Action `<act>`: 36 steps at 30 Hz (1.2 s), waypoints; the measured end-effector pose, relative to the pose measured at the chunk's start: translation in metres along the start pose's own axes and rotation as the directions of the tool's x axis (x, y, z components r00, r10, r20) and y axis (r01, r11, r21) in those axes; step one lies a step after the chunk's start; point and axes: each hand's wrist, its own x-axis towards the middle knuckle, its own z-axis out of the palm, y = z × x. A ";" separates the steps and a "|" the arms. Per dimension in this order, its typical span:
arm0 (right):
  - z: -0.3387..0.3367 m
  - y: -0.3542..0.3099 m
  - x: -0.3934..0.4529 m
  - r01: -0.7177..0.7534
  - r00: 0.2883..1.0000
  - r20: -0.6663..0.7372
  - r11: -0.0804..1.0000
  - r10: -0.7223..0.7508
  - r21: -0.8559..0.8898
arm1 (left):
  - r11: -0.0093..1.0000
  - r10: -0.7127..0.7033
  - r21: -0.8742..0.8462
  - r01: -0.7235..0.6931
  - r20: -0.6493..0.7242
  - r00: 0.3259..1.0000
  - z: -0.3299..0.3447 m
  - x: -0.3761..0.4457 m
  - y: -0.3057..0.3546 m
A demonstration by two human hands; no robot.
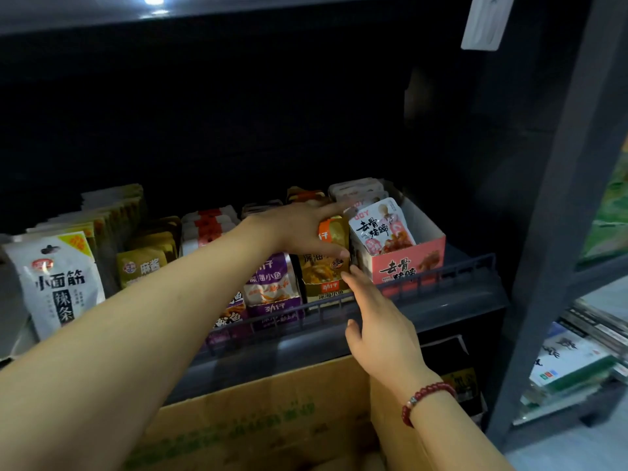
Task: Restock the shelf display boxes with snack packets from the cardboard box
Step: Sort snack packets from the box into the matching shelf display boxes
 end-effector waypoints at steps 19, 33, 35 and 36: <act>-0.007 0.000 0.002 -0.050 0.999 0.018 0.998 0.049 0.028 | 0.975 -0.207 0.121 0.186 0.189 0.960 -0.014 -0.004 0.024; -0.034 -0.029 -0.023 -0.037 0.996 0.080 0.996 0.031 0.077 | 0.984 -0.077 -0.178 0.009 -0.383 0.921 0.025 -0.075 0.019; -0.038 -0.039 -0.036 -0.017 0.996 0.089 0.997 0.010 0.075 | 0.983 -0.068 -0.183 -0.026 -0.489 0.870 0.042 -0.101 0.022; -0.040 -0.043 -0.043 0.002 0.995 0.096 0.998 -0.008 0.063 | 0.981 -0.075 -0.193 -0.035 -0.534 0.842 0.051 -0.115 0.025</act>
